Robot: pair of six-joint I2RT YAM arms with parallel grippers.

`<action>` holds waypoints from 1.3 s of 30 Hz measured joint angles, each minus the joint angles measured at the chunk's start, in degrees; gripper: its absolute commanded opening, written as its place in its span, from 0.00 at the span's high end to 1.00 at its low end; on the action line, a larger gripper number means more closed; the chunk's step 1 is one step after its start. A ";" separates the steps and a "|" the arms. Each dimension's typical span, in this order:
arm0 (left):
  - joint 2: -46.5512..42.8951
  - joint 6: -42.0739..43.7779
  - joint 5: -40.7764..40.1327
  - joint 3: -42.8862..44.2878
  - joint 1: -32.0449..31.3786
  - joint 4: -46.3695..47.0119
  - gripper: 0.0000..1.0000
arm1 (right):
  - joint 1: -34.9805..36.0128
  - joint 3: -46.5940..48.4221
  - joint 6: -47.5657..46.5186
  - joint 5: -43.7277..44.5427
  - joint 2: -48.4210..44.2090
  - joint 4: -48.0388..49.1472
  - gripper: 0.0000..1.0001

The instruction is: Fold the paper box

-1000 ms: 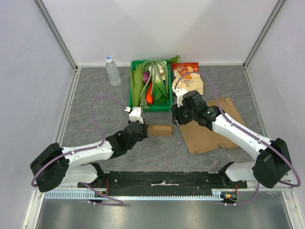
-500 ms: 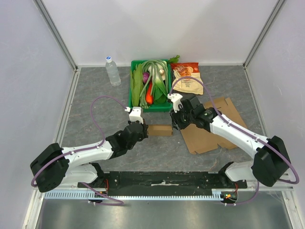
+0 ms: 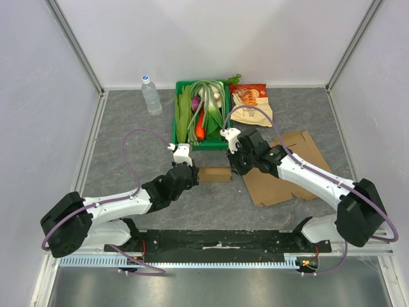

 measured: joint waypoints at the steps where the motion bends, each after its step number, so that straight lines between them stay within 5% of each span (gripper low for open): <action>1: 0.00 -0.02 0.00 0.00 -0.07 0.00 0.98 | 0.09 0.00 -0.02 0.44 0.09 0.00 0.80; 8: 0.00 0.00 0.00 0.00 -0.13 0.00 0.98 | 0.37 0.00 -0.11 2.75 0.85 0.00 0.75; 12: -0.02 0.00 0.00 0.00 -0.13 0.00 0.98 | 0.66 0.04 -0.20 3.89 1.38 -0.02 0.92; 16: -0.02 0.00 0.00 0.00 -0.13 0.00 0.98 | 0.92 0.37 0.28 4.57 1.60 -0.04 1.00; 39: -0.13 0.02 -1.40 0.00 -0.11 -0.98 0.98 | 0.85 1.75 25.16 2.14 2.47 -2.03 1.00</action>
